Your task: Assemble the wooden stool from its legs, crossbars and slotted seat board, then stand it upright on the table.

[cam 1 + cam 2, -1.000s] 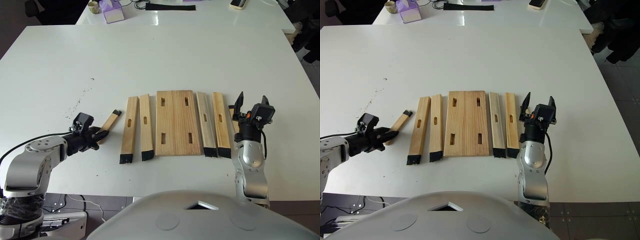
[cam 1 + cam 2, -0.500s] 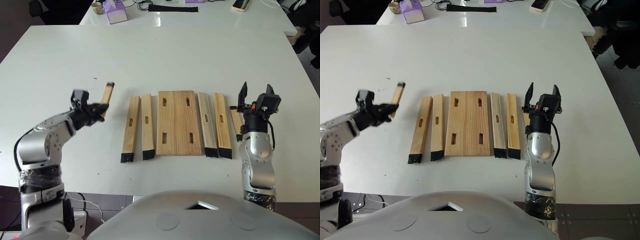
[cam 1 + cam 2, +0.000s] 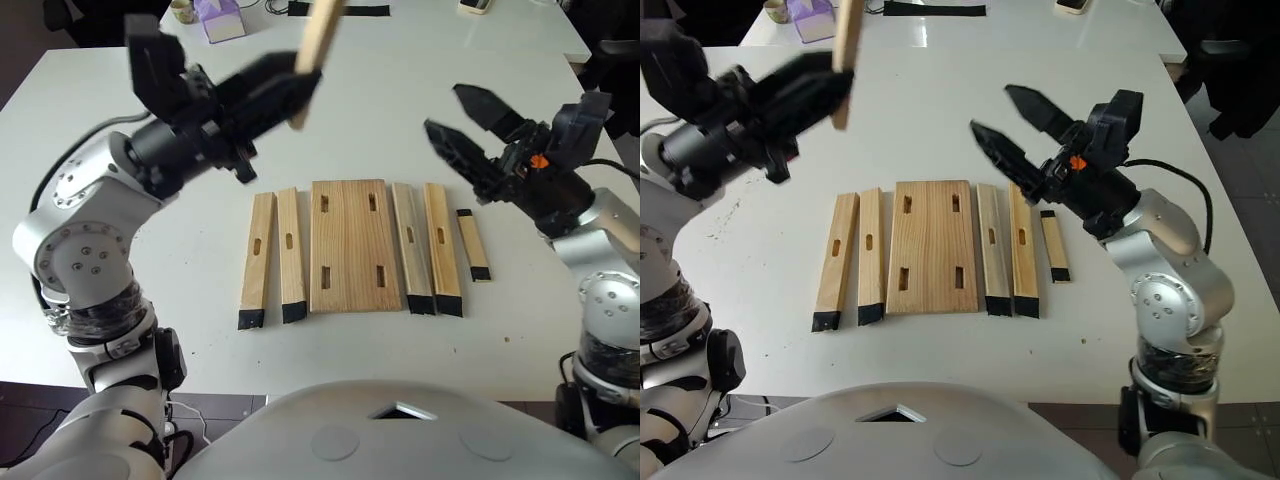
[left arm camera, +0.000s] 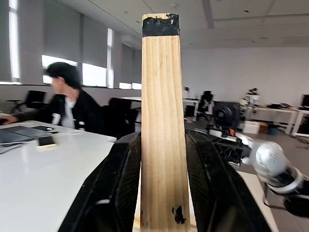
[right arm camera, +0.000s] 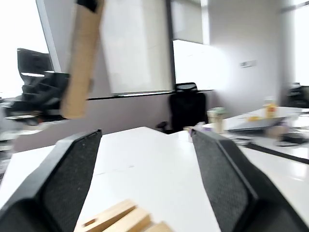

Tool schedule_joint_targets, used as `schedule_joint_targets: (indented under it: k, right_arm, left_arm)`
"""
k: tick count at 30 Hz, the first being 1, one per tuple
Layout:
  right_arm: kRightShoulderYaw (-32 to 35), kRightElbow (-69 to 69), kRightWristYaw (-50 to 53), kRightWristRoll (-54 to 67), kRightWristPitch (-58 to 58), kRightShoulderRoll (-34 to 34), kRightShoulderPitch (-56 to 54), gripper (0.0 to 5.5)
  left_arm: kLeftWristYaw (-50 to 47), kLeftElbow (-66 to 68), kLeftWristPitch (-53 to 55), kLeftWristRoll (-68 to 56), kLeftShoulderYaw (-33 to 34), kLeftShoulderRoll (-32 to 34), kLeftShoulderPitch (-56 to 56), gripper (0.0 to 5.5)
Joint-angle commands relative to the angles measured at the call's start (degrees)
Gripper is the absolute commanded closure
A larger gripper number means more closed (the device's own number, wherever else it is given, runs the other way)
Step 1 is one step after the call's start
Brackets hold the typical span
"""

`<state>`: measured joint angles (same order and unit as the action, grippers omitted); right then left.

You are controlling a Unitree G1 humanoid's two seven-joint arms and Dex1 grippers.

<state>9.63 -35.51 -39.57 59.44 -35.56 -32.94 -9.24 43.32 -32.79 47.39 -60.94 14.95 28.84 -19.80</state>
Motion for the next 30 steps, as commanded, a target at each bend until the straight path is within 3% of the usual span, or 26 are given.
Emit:
schedule_joint_targets:
  k: [1, 10, 23, 30]
  right_arm:
    - [-3.1, -0.2, -3.7, 4.6, -5.8, -4.4, -5.9, 2.1]
    - [-6.0, 0.9, -4.9, 7.6, -10.0, -5.9, -9.2, 2.1]
    - [-7.7, 2.6, -11.1, 2.5, -9.6, -8.6, -10.7, 2.1]
    - [-7.5, 1.0, -13.1, 5.4, -11.7, -9.5, -12.4, 2.1]
  left_arm:
    - [4.7, -1.0, -2.9, 4.8, -5.2, 3.4, 2.2, 4.2]
    - [12.4, -0.8, -10.5, 12.6, -11.1, 7.2, 6.1, 4.2]
    - [15.7, -1.9, -6.2, 2.8, -9.9, 11.8, 7.1, 4.2]
    - [18.4, 0.1, -6.3, 4.5, -11.2, 14.3, 6.8, 4.2]
